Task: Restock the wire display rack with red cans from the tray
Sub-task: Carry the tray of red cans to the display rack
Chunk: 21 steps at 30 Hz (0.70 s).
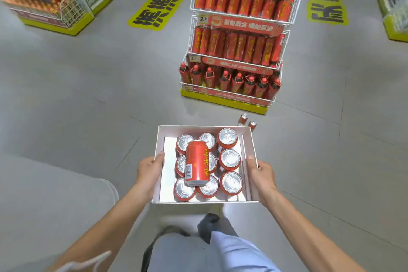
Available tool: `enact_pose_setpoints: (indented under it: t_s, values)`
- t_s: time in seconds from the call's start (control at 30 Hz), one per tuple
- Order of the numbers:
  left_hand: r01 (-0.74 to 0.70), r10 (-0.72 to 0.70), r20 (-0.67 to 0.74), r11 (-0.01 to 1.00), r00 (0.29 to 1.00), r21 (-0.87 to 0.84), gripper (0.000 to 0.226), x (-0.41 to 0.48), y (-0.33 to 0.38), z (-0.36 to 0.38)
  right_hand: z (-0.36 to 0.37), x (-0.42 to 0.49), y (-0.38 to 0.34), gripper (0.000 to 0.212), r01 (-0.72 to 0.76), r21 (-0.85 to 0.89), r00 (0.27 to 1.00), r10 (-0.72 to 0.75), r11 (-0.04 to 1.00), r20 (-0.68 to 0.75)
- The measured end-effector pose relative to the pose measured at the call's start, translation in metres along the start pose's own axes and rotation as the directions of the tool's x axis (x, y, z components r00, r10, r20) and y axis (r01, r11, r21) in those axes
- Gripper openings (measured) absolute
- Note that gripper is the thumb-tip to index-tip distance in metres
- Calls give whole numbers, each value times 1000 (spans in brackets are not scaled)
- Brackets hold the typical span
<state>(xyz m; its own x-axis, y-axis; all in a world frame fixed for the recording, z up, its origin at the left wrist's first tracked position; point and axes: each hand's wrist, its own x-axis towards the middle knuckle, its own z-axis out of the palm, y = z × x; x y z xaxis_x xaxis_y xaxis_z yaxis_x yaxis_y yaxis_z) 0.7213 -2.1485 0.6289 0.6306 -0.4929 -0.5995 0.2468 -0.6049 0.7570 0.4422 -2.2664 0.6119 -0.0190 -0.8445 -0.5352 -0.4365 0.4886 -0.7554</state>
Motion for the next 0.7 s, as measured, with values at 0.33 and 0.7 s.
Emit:
enact_pose_setpoints:
  t_s: [0.33,0.7]
  values:
    - [-65,64,14,996,998,60,38,152,119,51,36,161,-101,56,2,-11,1000,-2,1000,-15]
    - [-26,8,147,993,989,117,64,407,200,139,123,359,-186,39,-96,65,985,104,993,-138]
